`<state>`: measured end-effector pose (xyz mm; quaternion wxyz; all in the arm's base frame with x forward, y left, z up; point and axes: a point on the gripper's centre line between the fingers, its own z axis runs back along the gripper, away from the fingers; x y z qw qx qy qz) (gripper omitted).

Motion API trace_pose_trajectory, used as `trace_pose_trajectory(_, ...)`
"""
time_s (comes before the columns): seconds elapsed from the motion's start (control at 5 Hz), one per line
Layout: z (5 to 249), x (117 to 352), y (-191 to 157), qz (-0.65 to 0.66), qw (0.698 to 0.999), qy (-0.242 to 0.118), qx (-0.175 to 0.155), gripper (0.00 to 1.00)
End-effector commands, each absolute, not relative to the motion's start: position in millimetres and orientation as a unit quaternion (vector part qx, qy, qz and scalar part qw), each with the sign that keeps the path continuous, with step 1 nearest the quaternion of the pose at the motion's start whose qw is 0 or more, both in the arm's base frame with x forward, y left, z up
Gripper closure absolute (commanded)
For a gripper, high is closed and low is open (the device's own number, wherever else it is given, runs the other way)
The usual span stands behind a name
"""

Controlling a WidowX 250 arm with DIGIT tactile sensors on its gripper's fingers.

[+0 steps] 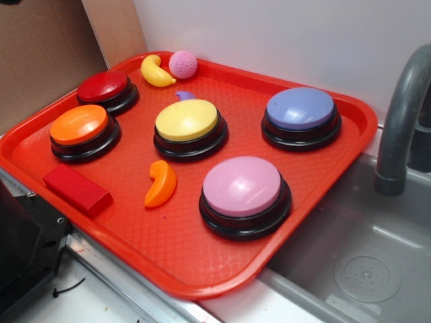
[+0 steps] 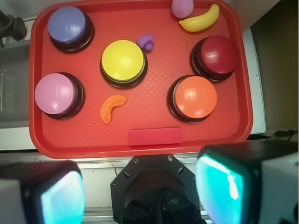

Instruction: Push the pink button.

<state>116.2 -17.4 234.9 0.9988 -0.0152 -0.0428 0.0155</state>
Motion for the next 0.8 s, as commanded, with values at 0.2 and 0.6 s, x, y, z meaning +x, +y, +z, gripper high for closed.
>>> trace_pose_trajectory(0.2,198,166,-67,-0.112,0.993,-0.026,0.036,0.0)
trace_pose_trajectory(0.6,124,208,-160,-0.354,0.93,-0.052,0.083,0.0)
